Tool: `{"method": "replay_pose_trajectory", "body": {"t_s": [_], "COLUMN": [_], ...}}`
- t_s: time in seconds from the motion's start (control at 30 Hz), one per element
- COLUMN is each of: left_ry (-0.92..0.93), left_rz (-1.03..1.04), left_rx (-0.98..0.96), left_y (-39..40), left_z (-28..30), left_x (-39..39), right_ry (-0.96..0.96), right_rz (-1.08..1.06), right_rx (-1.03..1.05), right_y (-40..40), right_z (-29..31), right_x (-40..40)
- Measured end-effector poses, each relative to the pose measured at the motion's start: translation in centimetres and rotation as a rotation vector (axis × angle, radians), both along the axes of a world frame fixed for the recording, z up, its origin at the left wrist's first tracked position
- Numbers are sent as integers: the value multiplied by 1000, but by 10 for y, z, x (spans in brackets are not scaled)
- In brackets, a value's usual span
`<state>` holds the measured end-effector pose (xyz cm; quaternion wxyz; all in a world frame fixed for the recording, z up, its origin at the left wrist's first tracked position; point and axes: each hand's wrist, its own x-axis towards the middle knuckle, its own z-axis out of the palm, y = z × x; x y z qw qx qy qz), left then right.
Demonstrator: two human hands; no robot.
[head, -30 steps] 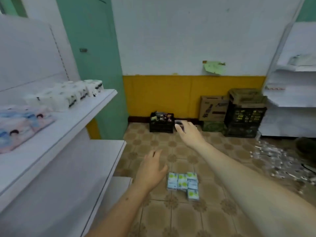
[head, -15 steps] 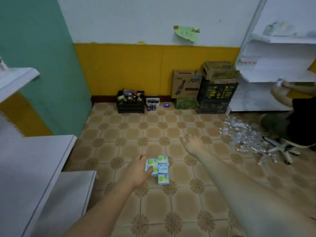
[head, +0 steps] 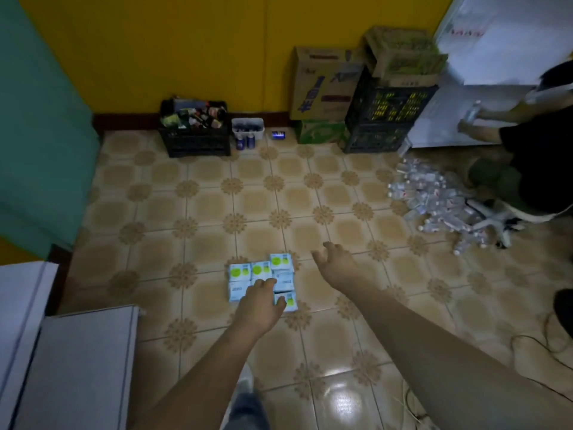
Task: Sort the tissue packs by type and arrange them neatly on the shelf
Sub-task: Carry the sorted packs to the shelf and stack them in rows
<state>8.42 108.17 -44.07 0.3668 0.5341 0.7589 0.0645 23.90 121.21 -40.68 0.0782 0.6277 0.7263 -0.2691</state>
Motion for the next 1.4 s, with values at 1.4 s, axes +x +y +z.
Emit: {"method": "replay_pose_trajectory", "body": {"t_s": [1.4], "left_ry": [-922], "left_rz": [998], "left_rx": [-289], "left_y": [194], "left_z": [-337], "left_x": [5], "right_ry": [748], "right_rz": [-617], "right_rx": [-713], "right_y": [142], "right_z": [-369], "right_x": [2]}}
